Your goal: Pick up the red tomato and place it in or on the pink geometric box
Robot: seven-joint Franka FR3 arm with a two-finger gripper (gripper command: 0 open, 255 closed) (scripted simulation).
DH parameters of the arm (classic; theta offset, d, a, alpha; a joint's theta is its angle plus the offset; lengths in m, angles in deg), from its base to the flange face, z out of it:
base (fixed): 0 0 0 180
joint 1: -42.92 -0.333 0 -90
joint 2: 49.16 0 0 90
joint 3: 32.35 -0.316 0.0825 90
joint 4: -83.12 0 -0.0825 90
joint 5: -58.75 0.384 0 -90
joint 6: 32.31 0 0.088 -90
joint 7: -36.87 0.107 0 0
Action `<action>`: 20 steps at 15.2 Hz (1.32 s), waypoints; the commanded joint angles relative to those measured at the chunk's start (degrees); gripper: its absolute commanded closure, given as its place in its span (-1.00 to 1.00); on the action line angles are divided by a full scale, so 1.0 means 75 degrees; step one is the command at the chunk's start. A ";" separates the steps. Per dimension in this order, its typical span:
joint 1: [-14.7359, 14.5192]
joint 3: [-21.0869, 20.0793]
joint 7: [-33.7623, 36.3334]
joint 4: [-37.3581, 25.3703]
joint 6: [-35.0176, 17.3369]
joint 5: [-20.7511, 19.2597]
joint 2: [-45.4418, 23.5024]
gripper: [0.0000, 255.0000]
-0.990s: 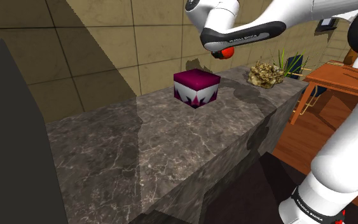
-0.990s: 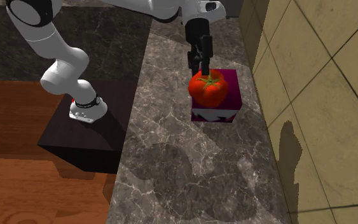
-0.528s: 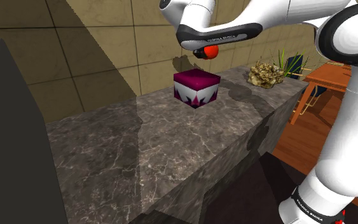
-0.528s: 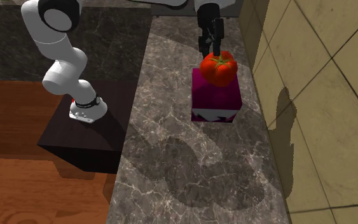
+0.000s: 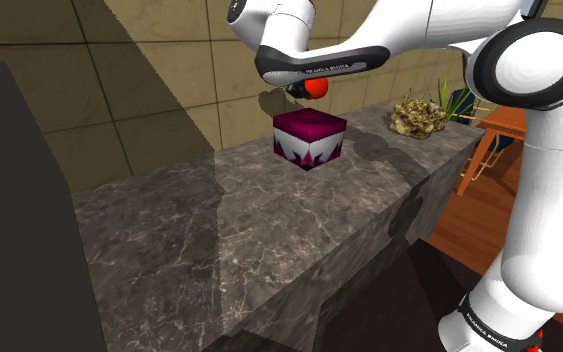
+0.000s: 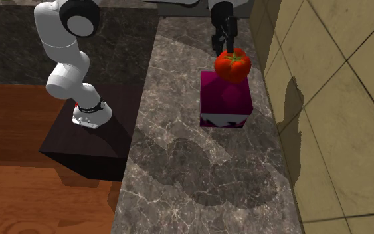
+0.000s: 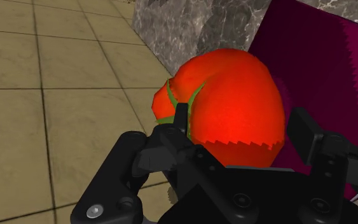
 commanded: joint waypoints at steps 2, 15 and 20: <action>0.0049 0.0001 0.0228 0.0316 -0.0171 0.0036 0.0036 1.00; 0.0159 0.0019 0.0879 0.1121 -0.0664 0.0065 0.0023 1.00; 0.0159 0.0019 0.0879 0.1122 -0.0664 0.0066 0.0023 -1.00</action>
